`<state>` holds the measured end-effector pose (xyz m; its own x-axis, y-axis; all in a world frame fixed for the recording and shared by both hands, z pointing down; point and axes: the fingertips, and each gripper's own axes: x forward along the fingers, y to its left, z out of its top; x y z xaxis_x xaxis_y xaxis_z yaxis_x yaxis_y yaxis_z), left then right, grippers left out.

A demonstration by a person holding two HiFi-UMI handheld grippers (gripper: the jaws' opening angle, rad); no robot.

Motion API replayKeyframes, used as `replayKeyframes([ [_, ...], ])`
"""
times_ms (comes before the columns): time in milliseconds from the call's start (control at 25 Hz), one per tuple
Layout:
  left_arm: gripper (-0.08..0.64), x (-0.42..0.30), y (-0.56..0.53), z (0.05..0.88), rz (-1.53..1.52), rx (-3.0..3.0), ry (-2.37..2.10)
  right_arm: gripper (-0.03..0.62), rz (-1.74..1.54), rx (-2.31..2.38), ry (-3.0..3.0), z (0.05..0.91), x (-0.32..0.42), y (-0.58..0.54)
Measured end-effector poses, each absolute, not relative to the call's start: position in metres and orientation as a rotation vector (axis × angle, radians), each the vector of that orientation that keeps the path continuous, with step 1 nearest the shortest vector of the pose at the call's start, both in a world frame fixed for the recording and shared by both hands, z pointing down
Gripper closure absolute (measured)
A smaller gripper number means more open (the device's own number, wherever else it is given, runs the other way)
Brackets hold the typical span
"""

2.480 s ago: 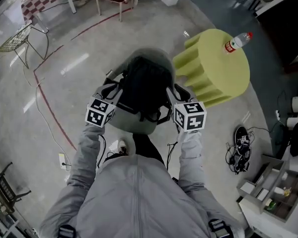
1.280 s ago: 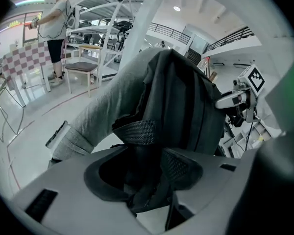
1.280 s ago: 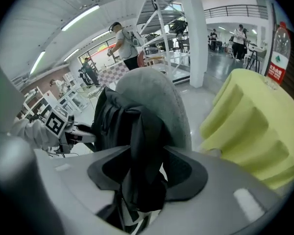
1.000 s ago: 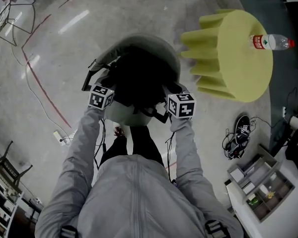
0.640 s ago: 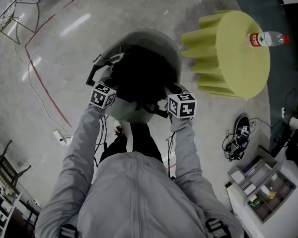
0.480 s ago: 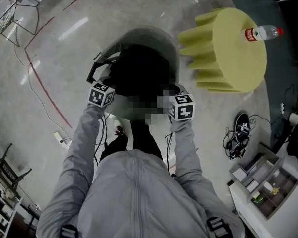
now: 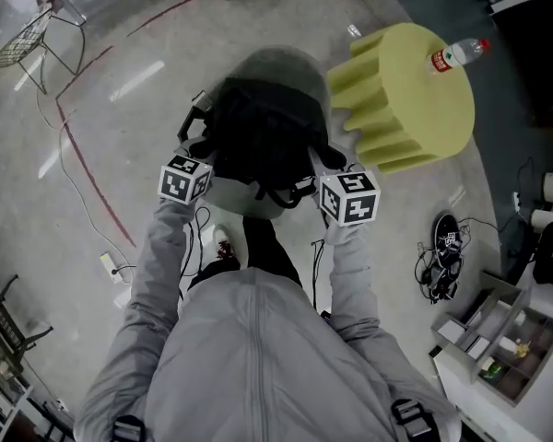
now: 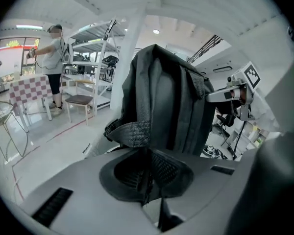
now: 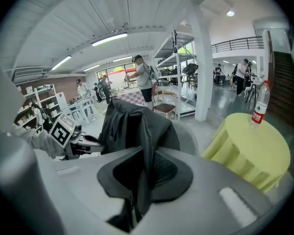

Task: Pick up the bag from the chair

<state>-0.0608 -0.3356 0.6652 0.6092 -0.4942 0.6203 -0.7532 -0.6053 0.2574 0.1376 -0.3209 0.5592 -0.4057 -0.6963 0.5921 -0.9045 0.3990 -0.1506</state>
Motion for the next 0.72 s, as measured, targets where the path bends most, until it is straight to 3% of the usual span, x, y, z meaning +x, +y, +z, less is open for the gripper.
replayKeyframes([
  [720, 0.535, -0.108, -0.240, 0.462, 0.371, 2.642, -1.228, 0.549, 0.316, 1.499, -2.475, 0.370, 0.095, -0.212],
])
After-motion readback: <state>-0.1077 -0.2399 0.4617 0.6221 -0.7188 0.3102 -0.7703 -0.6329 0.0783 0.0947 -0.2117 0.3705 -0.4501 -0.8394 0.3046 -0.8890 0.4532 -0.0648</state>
